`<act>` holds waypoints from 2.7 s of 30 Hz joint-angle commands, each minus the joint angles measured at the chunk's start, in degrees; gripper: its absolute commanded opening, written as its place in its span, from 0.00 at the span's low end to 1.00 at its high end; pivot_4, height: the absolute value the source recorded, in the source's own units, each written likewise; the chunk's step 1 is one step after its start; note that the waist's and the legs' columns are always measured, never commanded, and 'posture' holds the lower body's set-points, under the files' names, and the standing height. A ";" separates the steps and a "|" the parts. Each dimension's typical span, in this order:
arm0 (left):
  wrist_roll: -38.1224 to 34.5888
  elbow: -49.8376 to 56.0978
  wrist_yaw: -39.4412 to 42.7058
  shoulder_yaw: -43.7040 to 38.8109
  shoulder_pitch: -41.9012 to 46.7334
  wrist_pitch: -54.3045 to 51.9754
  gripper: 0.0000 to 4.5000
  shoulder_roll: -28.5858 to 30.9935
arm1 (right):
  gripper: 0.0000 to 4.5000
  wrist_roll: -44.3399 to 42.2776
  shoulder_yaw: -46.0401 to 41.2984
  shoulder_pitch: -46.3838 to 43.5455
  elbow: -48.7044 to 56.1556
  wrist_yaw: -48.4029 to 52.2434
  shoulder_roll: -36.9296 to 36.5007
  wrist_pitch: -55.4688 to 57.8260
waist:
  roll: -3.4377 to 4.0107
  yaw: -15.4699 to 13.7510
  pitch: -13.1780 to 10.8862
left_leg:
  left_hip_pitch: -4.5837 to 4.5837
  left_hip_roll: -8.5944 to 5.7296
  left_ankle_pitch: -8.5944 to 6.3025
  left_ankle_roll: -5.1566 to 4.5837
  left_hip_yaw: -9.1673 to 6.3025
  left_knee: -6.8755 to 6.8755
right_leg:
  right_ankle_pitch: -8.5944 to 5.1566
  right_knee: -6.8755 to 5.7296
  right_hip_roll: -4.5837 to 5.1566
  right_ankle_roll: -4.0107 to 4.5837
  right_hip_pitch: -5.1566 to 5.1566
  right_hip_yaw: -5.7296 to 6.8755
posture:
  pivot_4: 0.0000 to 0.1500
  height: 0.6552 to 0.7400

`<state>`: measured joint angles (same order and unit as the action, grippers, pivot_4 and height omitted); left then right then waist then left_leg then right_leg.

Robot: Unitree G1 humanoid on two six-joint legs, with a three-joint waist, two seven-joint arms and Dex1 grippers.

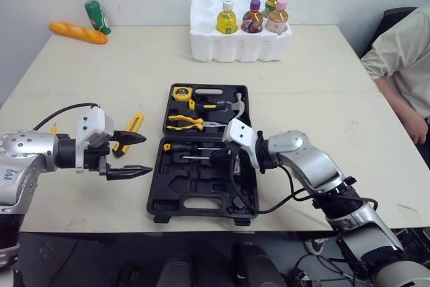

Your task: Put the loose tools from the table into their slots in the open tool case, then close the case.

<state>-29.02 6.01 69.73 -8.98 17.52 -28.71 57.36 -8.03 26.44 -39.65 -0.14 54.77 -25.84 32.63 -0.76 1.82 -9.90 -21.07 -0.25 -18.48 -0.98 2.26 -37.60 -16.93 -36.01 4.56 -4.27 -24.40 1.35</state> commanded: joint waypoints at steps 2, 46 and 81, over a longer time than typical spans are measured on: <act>-0.25 0.45 0.09 -0.60 0.69 0.59 1.00 -0.28 | 0.01 3.93 4.05 4.81 -4.03 -0.77 -1.29 4.38 | -0.24 -0.06 0.39 | 0.13 0.01 -0.06 -0.10 -0.04 0.02 | -0.01 -0.02 0.00 0.02 0.10 0.02 | 1.00 0.96; -0.15 -11.17 -44.35 -31.36 -15.23 -10.41 1.00 -11.01 | 0.99 -32.42 -64.67 41.74 17.22 9.24 -32.66 2.97 | 0.09 -0.42 -0.12 | 0.77 0.07 -0.29 -0.05 -0.04 0.53 | -0.01 0.52 0.10 0.10 0.76 0.00 | 1.00 0.96; 15.59 -32.58 -43.50 -7.93 14.90 -7.61 0.12 -4.48 | 1.00 -54.86 -52.90 17.60 23.63 9.36 -36.42 14.54 | -0.22 -1.84 -0.21 | 0.43 0.05 -0.10 0.16 -0.09 0.42 | 0.05 0.60 0.12 -0.02 0.54 0.18 | 1.00 0.96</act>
<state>-13.39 -33.58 23.79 -17.03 32.48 -37.99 50.57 -63.10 -23.50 -22.60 23.48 63.82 -60.94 47.43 -0.98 -0.02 -10.11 -20.74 -0.20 -18.55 -0.77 2.14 -37.19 -16.88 -35.35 4.69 -4.29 -23.90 1.55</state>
